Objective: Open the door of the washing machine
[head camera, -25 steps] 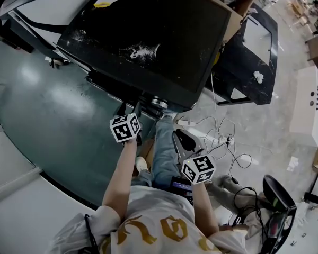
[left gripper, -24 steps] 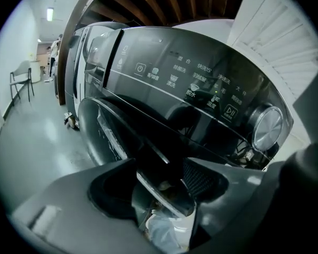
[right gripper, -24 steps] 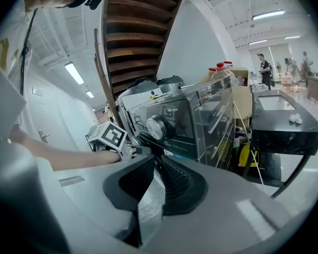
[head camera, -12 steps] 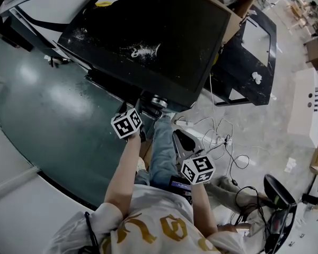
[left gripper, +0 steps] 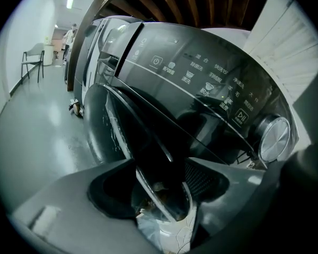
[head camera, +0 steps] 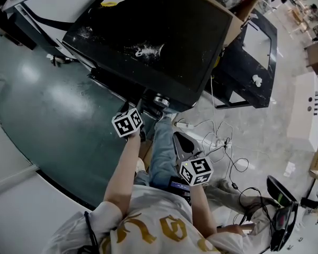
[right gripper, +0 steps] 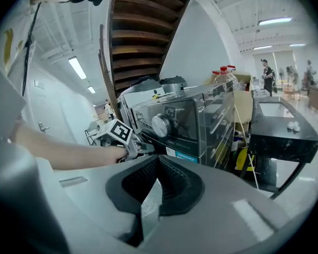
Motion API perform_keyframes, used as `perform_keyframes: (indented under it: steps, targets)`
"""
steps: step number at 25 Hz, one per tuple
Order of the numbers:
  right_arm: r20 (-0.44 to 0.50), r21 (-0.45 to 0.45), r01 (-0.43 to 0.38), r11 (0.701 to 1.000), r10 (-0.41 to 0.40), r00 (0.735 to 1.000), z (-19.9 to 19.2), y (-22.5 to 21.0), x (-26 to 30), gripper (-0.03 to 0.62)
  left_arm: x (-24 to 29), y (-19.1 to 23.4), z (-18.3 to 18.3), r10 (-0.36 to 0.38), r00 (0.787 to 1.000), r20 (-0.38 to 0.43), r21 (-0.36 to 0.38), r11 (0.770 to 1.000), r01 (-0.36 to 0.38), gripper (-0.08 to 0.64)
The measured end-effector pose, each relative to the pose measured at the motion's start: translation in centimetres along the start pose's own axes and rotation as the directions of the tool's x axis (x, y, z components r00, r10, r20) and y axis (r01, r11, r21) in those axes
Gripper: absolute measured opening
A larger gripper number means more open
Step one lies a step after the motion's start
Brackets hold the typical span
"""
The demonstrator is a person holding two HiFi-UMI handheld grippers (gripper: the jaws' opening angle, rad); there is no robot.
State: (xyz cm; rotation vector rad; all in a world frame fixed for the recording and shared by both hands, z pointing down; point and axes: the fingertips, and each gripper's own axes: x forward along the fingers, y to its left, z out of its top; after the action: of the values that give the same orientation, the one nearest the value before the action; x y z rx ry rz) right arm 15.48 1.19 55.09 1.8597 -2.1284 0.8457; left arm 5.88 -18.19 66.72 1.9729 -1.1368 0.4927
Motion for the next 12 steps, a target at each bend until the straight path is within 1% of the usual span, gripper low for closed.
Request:
perform_keyframes:
  steps: [3,8,12]
  targets:
    - [0.009,0.005,0.012,1.0,-0.012,1.0,-0.1,-0.2,-0.2,0.008,0.0,0.0,0.0,-0.009,1.0,0.0,-0.001,1.0,0.009,0.27]
    - [0.024,-0.005,0.021,1.0,-0.021,0.999,0.2,-0.4,-0.5,0.008,-0.5,0.4,-0.4,-0.001,1.0,-0.004,0.0,1.0,0.001,0.268]
    - [0.022,-0.009,0.018,1.0,-0.018,1.0,0.3,-0.5,-0.5,0.008,-1.3,0.9,-1.0,-0.007,1.0,0.002,-0.021,1.0,0.007,0.258]
